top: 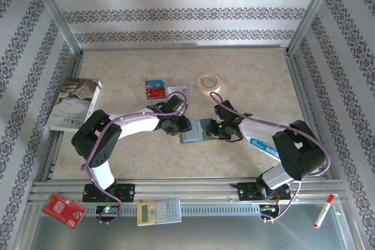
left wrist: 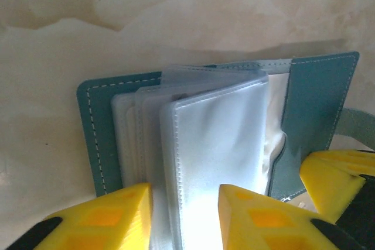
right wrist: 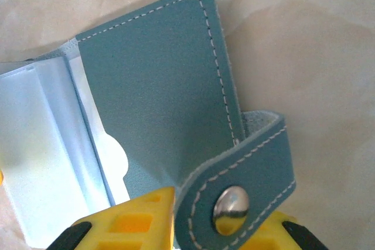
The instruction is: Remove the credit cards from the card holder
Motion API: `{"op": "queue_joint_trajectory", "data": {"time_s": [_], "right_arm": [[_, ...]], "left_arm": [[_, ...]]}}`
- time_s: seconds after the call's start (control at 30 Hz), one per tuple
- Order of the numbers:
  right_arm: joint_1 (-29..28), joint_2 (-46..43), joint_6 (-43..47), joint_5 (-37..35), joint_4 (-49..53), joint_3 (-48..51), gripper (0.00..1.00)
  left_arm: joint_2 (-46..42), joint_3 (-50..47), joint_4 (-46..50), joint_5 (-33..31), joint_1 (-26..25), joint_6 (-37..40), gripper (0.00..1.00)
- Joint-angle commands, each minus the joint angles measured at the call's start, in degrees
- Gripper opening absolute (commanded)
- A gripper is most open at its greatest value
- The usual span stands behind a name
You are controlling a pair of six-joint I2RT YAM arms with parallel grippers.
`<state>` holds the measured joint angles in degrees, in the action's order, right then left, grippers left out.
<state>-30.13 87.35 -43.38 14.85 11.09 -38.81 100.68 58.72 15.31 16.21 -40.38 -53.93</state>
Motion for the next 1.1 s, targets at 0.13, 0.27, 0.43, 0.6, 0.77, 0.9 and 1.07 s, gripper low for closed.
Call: {"op": "queue_joint_trajectory", "data": {"time_s": [0.13,0.27,0.43,0.6,0.77,0.9,1.07], "right_arm": [[0.46,2.12,0.14,-2.11,0.78,0.57,0.21],[0.48,2.03,0.14,-2.13,0.77,0.49,0.21],[0.41,2.12,0.13,-2.21,0.77,0.4,0.21],[0.42,1.95,0.33,-2.05,0.81,0.38,0.21],[0.42,2.63,0.54,-1.42,0.75,0.14,0.21],[0.42,3.21,0.66,-1.14,0.7,-0.13,0.21],[0.44,3.44,0.76,-1.05,0.77,-0.13,0.21]], "left_arm": [[0.84,0.32,-0.78,2.17,0.56,-0.22,0.21],[-0.18,1.36,0.81,1.9,0.65,1.18,0.15],[-0.84,1.28,0.66,2.63,0.7,1.7,0.08],[-0.27,1.17,-4.94,7.54,0.65,1.14,0.0],[1.4,0.88,-11.38,12.72,0.65,-0.85,0.0],[2.54,0.82,-13.53,14.18,0.65,-1.59,0.0],[2.9,0.51,-15.63,15.6,0.65,-1.92,0.0]]}}
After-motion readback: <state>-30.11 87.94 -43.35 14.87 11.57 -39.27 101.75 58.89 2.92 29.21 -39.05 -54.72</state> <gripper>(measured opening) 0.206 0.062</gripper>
